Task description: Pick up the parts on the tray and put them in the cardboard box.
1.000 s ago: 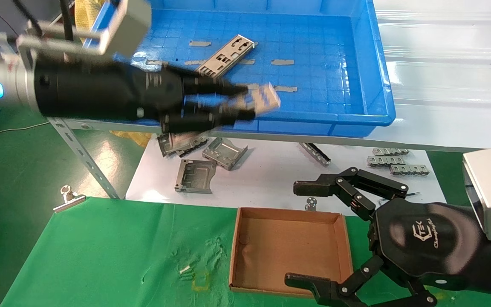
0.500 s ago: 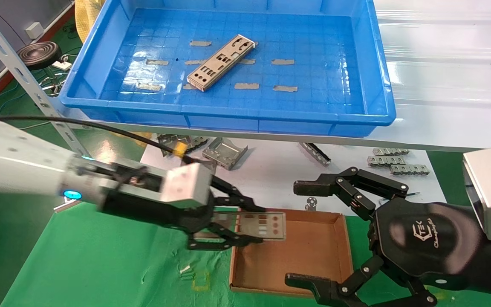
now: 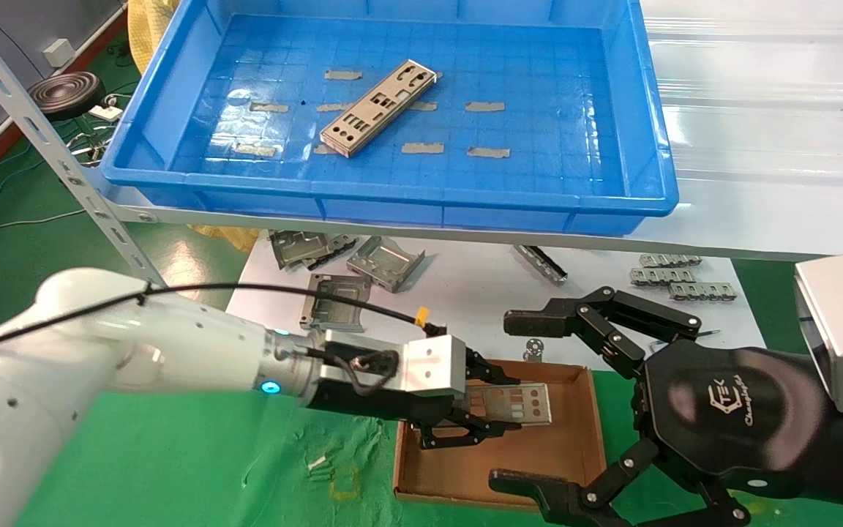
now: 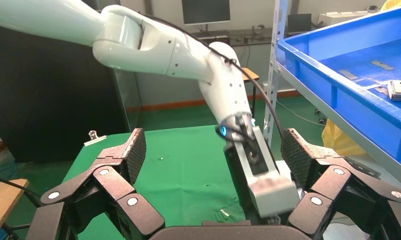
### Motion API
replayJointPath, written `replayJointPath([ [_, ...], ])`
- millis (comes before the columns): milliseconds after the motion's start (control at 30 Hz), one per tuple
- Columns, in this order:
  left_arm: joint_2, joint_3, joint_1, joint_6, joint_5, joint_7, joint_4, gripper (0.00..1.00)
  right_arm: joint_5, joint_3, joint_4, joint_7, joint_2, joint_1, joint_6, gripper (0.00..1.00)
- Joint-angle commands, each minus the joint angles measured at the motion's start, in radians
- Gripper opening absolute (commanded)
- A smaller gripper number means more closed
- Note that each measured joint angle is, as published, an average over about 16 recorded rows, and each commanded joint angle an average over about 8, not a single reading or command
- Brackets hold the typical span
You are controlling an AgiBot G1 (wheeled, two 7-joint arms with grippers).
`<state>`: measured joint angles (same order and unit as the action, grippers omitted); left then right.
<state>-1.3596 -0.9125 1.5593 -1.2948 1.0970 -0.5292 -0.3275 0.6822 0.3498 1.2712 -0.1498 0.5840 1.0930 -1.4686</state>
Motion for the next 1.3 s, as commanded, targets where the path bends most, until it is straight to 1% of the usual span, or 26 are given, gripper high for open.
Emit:
replayJointPath([
  [33, -0.008, -0.009, -0.017, 0.044, -0.003, -0.002, -0.009, 0.0, 0.0, 0.0, 0.0, 0.0, 0.0, 0.0, 0.0, 1.0],
  [267, -0.009, -0.068, -0.065, 0.178, -0.033, 0.005, -0.086, 0.0, 0.0, 0.0, 0.0, 0.0, 0.0, 0.0, 0.0, 1.0],
  [300, -0.009, -0.076, -0.07, 0.196, -0.037, 0.002, -0.094, 0.05, 0.0, 0.0, 0.0, 0.0, 0.0, 0.0, 0.0, 1.0],
  [333, -0.009, -0.085, -0.074, 0.214, -0.041, -0.002, -0.101, 0.16, 0.0, 0.0, 0.0, 0.0, 0.0, 0.0, 0.0, 1.0],
  [533, -0.008, -0.129, -0.092, 0.326, -0.071, -0.021, -0.126, 0.91, 0.0, 0.0, 0.0, 0.0, 0.0, 0.0, 0.0, 1.0],
  [567, -0.008, -0.136, -0.094, 0.345, -0.076, -0.022, -0.13, 0.99, 0.0, 0.0, 0.0, 0.0, 0.0, 0.0, 0.0, 1.0],
  [733, -0.007, -0.169, -0.1, 0.42, -0.102, -0.021, -0.15, 1.0, 0.0, 0.0, 0.0, 0.0, 0.0, 0.0, 0.0, 1.0],
  [867, -0.005, -0.193, -0.101, 0.442, -0.128, -0.013, -0.167, 1.0, 0.0, 0.0, 0.0, 0.0, 0.0, 0.0, 0.0, 1.0],
  [1133, -0.001, -0.233, -0.088, 0.405, -0.182, 0.011, -0.181, 1.0, 0.0, 0.001, 0.0, 0.0, 0.0, 0.0, 0.0, 1.0],
  [1300, 0.004, -0.242, -0.066, 0.353, -0.223, 0.023, -0.171, 1.0, 0.0, 0.001, 0.0, 0.0, 0.0, 0.0, 0.0, 1.0],
])
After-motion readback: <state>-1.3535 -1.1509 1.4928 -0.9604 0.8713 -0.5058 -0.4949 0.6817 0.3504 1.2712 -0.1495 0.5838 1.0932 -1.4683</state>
